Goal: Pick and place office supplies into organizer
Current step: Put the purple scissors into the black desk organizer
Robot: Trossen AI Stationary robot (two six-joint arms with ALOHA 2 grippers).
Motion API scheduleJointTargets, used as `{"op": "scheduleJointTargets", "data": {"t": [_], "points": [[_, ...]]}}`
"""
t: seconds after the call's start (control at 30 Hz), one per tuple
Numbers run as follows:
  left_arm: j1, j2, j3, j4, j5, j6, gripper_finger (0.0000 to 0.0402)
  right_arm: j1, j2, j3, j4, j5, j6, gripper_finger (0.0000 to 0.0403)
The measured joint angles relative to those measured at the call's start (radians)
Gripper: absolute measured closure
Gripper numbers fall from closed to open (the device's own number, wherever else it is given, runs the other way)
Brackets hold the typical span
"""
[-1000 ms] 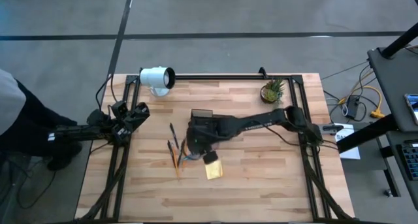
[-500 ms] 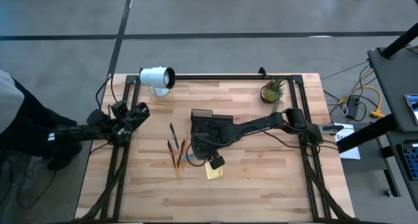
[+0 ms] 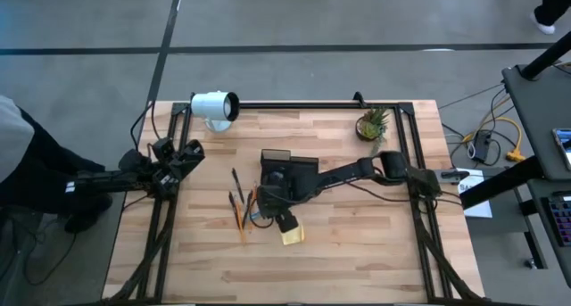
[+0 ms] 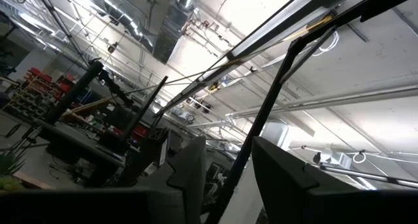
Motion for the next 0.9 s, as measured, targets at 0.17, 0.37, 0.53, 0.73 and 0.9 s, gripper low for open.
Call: {"op": "scheduleJointTargets", "data": {"t": [0.17,0.37,0.53,0.73,0.9], "points": [[0.000,0.000,0.000,0.001,0.000,0.000,0.0292,-0.031,0.000,0.002,-0.007,-0.002,0.083,0.0166],[0.000,0.000,0.000,0.001,0.000,0.000,0.0292,-0.066,-0.007,0.002,-0.109,-0.015,0.095,0.0172],[0.000,0.000,0.000,0.000,0.001,0.000,0.0292,-0.063,-0.041,0.002,-0.194,-0.015,0.030,0.0172],[0.000,0.000,0.000,0.000,0.001,0.000,0.0292,-0.060,-0.083,0.002,-0.267,-0.021,0.014,0.0172],[0.000,0.000,0.000,0.001,0.001,0.000,0.0292,-0.065,-0.081,-0.017,-0.310,-0.030,-0.001,0.0172]]}}
